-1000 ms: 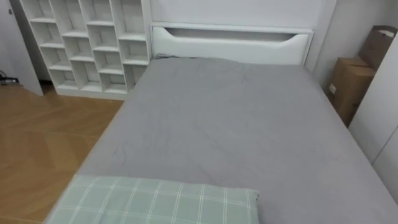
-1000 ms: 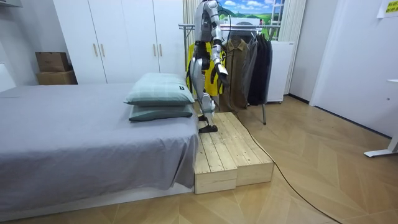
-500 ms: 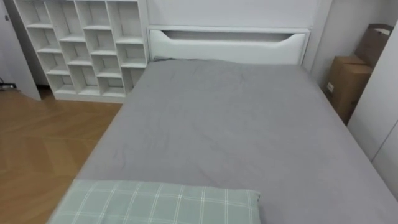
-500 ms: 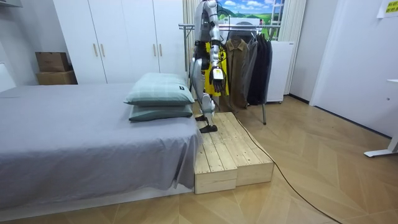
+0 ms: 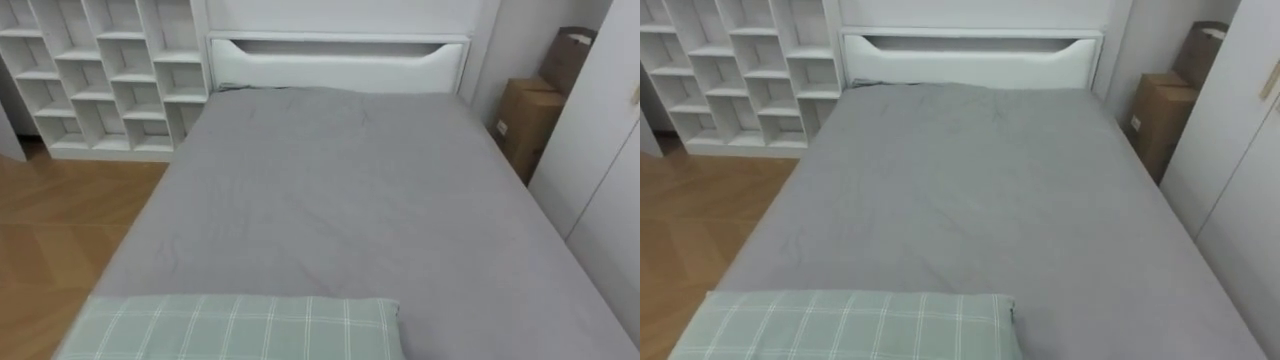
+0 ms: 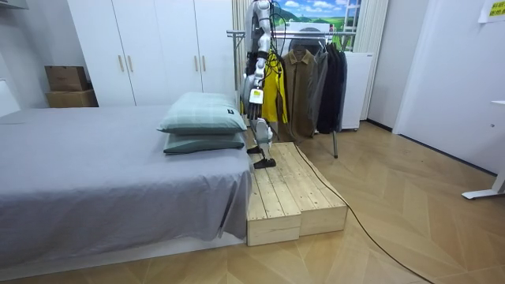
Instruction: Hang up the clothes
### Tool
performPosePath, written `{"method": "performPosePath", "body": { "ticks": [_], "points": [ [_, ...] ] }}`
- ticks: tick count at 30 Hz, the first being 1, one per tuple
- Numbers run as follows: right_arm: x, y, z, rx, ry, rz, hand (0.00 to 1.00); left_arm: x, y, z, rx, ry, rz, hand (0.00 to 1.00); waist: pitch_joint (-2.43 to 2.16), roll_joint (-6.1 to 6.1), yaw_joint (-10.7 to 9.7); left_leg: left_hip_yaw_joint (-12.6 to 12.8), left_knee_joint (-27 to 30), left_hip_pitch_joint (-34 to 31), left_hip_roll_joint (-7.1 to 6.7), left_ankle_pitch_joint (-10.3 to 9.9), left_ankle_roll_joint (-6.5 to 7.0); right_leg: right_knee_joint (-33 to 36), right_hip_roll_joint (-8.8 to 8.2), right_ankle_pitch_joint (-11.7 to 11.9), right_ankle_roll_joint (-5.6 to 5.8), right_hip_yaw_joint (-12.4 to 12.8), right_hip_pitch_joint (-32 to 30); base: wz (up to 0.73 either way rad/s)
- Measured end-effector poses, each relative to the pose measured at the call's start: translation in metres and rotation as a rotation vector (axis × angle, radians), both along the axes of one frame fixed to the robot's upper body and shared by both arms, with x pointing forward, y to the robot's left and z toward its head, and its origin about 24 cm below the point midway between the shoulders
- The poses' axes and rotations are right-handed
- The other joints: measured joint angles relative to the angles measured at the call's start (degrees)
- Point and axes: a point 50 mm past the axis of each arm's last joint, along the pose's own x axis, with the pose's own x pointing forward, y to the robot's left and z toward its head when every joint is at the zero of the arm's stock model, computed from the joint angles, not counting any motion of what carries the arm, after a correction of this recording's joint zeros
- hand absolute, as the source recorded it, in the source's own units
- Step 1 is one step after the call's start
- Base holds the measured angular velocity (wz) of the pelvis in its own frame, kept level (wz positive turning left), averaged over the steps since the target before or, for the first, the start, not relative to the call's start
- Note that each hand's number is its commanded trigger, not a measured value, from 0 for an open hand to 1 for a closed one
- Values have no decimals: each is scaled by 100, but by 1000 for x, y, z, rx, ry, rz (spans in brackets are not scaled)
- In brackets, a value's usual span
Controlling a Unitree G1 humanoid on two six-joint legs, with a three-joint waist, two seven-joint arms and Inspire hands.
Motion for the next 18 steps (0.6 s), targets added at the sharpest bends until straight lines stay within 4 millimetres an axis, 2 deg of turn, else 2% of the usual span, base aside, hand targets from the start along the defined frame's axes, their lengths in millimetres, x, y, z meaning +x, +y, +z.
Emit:
{"method": "performPosePath", "body": {
  "ticks": [6, 18],
  "points": [
    [-3, 0, 0, -1, 19, 2, 0, -4, 0, 0, 0, 13, 1, 0, 1, -7, 0, 31, -55, 22, 0, 0, 1, -2, 2, 0, 0, 45, -26, -2],
    [-7, 2, -1, 8, 56, -3, 0, -26, -1, -1, -6, 116, -27, 0, 20, -29, 8, 58, -87, 169, 1, -9, 15, -7, 2, -7, 11, 56, 88, -1]
  ]
}}
